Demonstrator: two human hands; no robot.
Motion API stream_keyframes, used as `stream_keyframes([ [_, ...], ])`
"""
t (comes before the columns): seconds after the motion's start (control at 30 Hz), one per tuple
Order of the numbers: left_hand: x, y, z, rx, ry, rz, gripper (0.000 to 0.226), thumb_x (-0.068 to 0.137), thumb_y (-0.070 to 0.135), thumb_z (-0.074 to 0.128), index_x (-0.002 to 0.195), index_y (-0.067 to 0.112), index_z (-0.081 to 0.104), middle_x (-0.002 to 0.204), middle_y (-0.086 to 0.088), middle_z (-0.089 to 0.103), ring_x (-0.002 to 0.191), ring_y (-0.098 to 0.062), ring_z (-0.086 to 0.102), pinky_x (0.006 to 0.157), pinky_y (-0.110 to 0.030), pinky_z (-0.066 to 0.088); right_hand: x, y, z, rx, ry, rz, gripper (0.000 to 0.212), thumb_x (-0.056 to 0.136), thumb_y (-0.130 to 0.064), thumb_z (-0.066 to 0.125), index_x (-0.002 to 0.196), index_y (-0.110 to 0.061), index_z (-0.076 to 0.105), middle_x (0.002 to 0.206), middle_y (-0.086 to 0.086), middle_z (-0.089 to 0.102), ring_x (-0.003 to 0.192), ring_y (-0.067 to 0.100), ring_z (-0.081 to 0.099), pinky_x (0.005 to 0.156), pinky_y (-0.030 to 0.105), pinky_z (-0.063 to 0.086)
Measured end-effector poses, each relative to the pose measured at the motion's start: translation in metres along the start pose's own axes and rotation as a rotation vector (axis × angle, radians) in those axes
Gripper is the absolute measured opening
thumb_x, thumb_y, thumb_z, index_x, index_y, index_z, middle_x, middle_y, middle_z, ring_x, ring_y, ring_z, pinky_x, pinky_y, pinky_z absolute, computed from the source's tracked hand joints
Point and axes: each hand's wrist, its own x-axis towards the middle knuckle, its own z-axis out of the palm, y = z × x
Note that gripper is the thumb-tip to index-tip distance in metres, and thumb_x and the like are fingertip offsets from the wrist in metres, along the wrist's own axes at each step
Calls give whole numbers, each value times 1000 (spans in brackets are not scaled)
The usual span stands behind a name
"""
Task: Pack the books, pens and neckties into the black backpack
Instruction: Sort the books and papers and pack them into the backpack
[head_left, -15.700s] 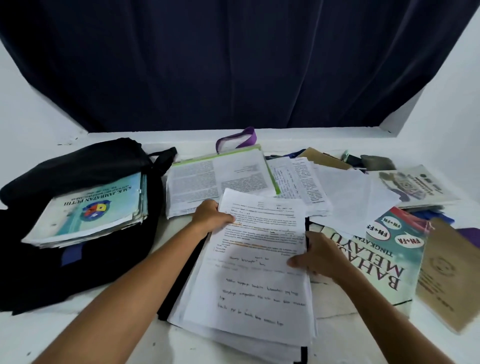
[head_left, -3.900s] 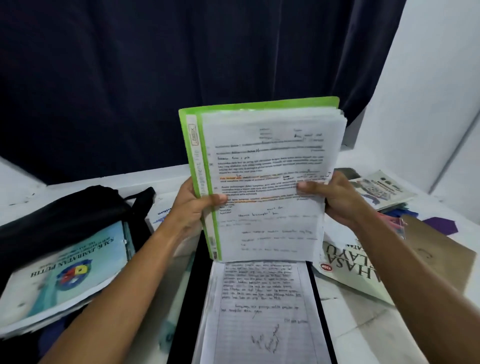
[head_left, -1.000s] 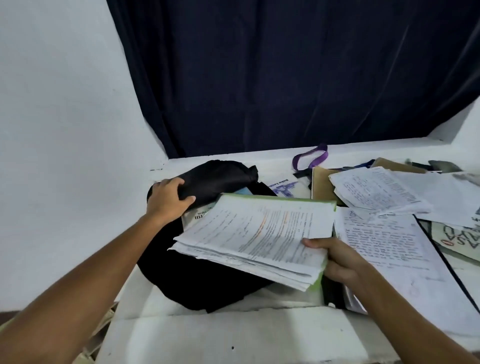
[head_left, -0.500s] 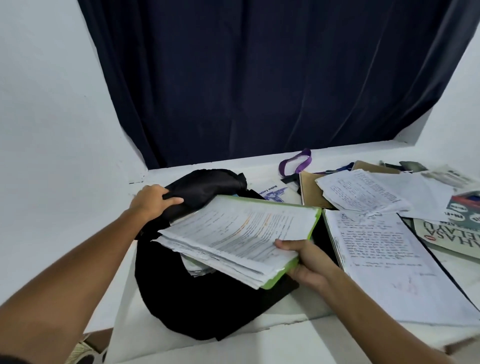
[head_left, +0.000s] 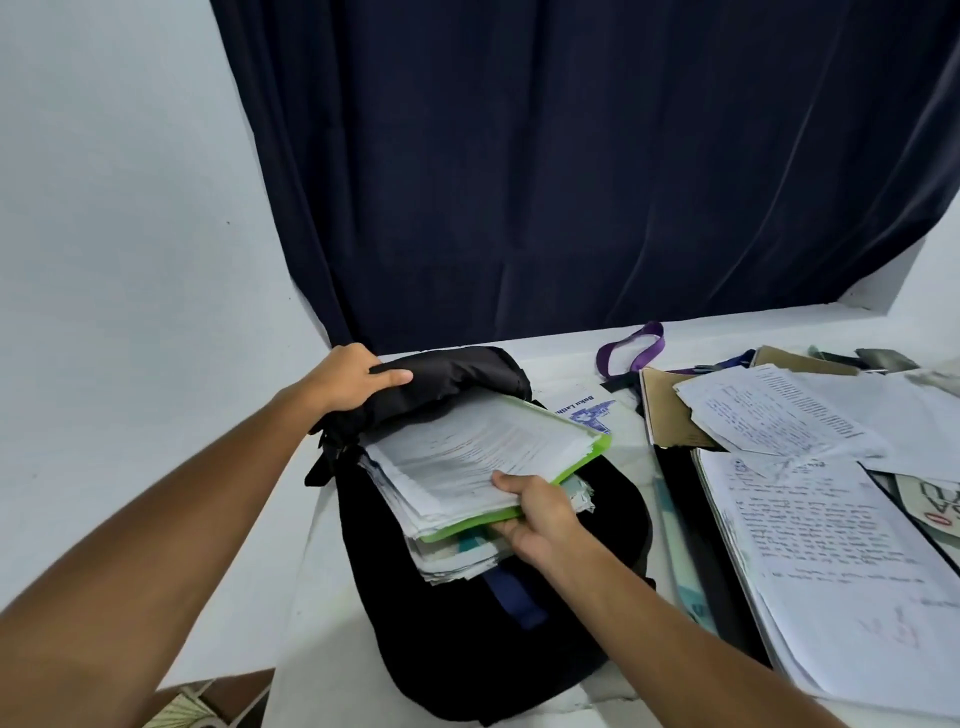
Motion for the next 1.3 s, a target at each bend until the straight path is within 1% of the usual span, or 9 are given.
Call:
stream_keyframes([
  [0.33,-12,3,8,-1,-5,9,60,89,47,64,53,12,31,53,-1,31,49,-16,33,51,-28,26,15,16,20,40,84,26,48,81,12,68,124,4,49,110,28,64,90,42,67,55,53,58],
  [0.47,-16,-1,17,-1,10,14,59,85,47,69,51,12,36,52,-1,35,51,-19,37,53,-30,28,0,5,10,-9,-70,140,34,82,-2,73,112,6,59,116,26,64,101,43,64,92,62,49],
  [0.57,-21,-2,24,8,-5,-26,59,76,56,73,51,11,43,53,-2,42,52,-19,42,53,-30,31,-13,-8,-4,-15,-151,209,19,89,-3,64,105,4,54,134,27,49,124,49,48,104,63,37],
  [0.63,-23,0,28,47,-40,-44,62,61,71,70,62,10,60,61,-3,55,59,-20,52,57,-30,37,-23,-16,-11,-20,-185,243,16,90,1,57,104,3,50,142,34,37,130,54,39,104,61,35],
  [0.7,-22,11,35,77,-51,-32,68,60,72,74,97,16,75,98,0,72,93,-19,65,79,-30,49,-33,-26,-20,-44,-197,258,29,90,2,55,116,5,42,143,41,30,131,57,35,99,59,40],
  [0.8,-23,46,48,49,-31,43,73,67,65,76,120,16,68,126,1,65,118,-18,58,98,-33,46,-46,-46,-38,-117,-208,210,39,89,2,55,124,7,39,136,39,37,122,55,45,88,56,47],
  [0.93,-20,106,79,-60,-22,192,54,76,59,72,112,18,72,115,2,70,110,-17,62,95,-33,47,-58,-91,-74,-230,-215,90,2,91,-2,53,91,-1,55,102,24,55,99,43,58,82,48,56],
  [1.07,-14,174,124,-218,-127,308,20,89,33,70,99,17,76,92,6,73,95,-16,66,90,-33,51,-68,-149,-130,-194,-121,-52,8,92,-3,52,98,-3,56,97,23,63,93,42,65,77,45,58],
  [1.3,13,268,218,-461,-365,160,5,93,17,65,93,22,67,92,-3,68,79,-19,65,68,-28,51,-55,-253,-240,-176,136,-203,18,91,-5,56,108,-2,58,107,23,65,95,43,66,76,45,59],
])
